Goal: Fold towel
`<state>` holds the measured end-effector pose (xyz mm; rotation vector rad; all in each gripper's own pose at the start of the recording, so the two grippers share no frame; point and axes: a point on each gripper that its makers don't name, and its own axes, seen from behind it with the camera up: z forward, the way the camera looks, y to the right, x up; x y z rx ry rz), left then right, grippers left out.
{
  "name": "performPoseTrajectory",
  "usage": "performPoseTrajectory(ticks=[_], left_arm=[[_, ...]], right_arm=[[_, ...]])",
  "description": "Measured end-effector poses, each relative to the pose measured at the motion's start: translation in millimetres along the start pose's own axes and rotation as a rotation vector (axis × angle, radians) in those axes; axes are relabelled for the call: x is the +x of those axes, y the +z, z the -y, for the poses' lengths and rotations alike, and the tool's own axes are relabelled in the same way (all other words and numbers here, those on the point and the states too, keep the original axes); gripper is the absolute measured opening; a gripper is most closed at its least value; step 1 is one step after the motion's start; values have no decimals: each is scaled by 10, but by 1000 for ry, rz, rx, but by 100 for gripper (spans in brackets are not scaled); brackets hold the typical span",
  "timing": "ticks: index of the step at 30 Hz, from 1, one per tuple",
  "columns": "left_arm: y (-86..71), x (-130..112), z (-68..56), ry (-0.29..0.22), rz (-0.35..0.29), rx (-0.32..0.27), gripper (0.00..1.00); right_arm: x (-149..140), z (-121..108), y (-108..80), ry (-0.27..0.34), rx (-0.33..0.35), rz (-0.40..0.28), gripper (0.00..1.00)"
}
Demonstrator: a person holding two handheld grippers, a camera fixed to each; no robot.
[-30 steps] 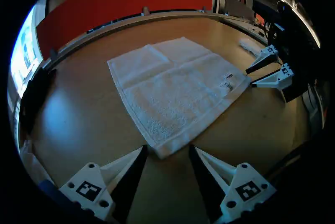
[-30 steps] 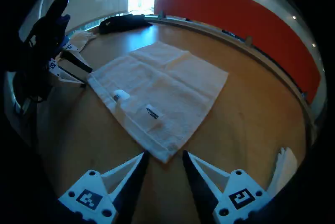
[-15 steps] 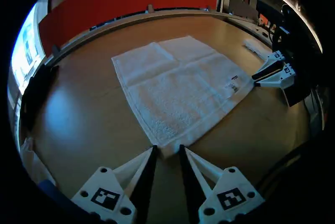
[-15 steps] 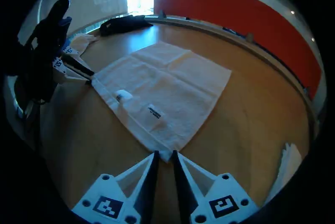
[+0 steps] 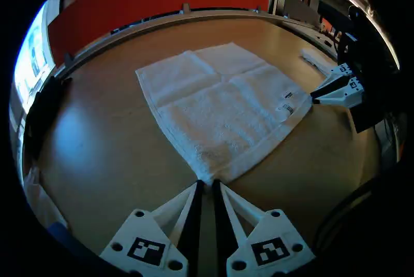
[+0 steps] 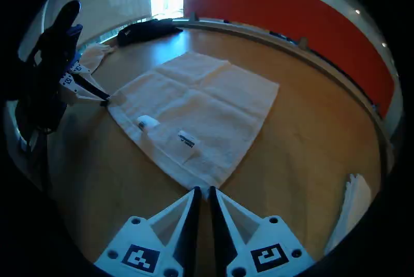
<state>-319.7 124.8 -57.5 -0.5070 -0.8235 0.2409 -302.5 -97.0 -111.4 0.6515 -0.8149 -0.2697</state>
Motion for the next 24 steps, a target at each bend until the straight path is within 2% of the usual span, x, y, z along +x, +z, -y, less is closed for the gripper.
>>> performPoseTrajectory(ticks=[11,24], left_arm=[[-125,189,-4,-38,-34,-1,15],[-464,442,19,-100,-58,11,15]], right_arm=[[196,-25,-145,1,-5,-46,14],[651,-29,-525,0,-24,-143,14]])
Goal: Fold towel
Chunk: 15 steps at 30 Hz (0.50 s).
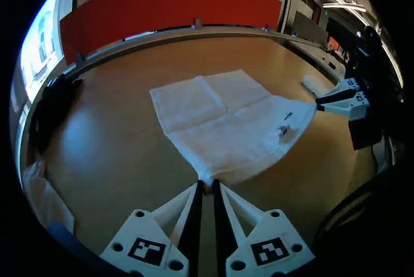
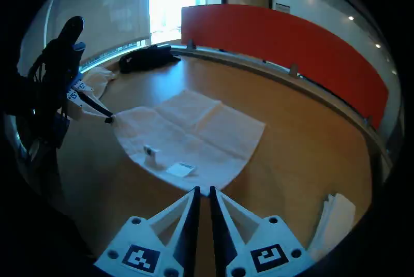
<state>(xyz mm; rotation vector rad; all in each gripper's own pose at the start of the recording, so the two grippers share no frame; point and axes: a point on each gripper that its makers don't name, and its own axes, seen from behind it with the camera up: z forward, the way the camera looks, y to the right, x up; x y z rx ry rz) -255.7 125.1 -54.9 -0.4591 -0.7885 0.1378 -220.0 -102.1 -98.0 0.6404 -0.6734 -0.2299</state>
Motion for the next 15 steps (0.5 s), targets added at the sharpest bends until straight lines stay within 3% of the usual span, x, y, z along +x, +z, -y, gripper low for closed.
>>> performPoseTrajectory(ticks=[9,15], left_arm=[[-289,169,-36,-36,-3,3,15],[-450,234,-134,-54,-4,-17,15]], right_arm=[[275,0,-273,5,-16,-49,12],[370,13,-400,17,-19,-69,12]])
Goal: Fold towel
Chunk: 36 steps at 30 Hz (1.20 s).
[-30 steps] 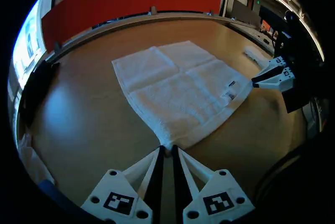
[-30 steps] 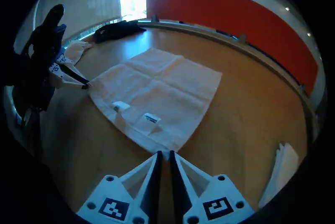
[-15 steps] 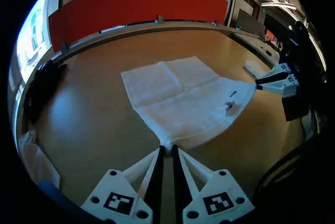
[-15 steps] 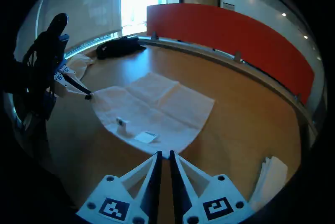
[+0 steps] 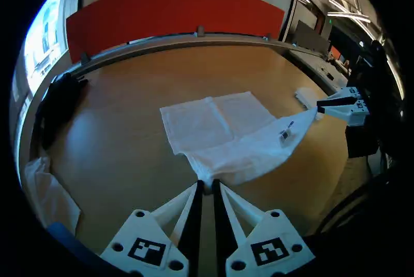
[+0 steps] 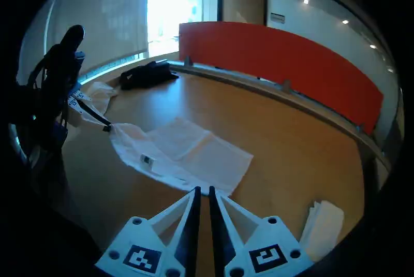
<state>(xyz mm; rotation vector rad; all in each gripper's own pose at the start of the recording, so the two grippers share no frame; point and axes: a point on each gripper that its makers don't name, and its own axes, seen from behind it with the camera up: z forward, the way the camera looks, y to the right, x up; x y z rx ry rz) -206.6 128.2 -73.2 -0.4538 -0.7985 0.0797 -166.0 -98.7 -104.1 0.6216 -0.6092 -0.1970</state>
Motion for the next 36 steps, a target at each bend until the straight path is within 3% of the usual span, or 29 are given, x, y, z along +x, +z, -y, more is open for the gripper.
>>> performPoseTrajectory(ticks=[6,18,36], left_arm=[[-40,-10,-22,-8,-1,-2,15],[40,-29,-62,-28,3,-8,14],[388,-189,-33,-114,40,-11,14]], right_arm=[[11,12,-16,11,2,-5,11],[-10,18,67,8,10,-1,11],[-492,44,421,26,50,88,11]])
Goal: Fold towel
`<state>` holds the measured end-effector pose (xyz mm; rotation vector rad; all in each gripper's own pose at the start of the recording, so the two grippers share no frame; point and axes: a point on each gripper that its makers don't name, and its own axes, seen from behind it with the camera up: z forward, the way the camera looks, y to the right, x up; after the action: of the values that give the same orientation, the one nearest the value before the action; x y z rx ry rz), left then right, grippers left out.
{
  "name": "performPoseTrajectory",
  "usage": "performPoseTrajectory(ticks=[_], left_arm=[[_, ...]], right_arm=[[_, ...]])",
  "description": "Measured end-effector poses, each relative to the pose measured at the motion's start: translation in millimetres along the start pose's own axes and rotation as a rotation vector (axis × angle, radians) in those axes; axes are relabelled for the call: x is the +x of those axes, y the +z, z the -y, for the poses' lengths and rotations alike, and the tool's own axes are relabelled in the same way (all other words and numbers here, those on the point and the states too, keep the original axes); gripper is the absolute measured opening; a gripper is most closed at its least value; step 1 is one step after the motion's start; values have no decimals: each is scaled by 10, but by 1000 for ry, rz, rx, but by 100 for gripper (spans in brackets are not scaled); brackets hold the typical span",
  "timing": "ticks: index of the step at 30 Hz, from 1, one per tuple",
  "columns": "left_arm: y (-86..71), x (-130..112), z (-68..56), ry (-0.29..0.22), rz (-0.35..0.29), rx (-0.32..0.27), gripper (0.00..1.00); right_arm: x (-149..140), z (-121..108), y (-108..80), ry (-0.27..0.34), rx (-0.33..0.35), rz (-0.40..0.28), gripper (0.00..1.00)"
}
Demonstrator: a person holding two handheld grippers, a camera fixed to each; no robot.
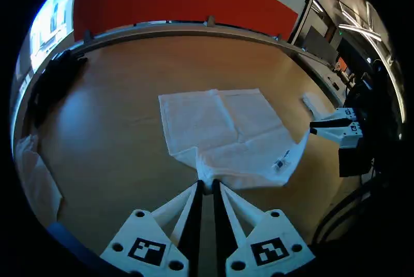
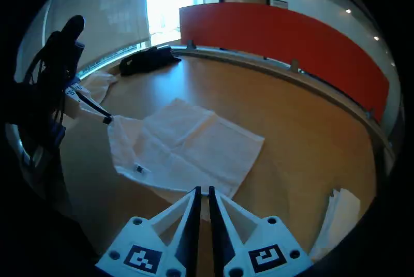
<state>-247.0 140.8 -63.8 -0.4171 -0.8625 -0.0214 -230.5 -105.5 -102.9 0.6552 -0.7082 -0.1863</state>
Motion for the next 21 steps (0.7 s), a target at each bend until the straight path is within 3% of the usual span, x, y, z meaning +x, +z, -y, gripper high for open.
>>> performPoseTrajectory(ticks=[21], left_arm=[[60,19,5,-40,5,9,14]], right_arm=[[-19,-15,45,-2,7,9,11]])
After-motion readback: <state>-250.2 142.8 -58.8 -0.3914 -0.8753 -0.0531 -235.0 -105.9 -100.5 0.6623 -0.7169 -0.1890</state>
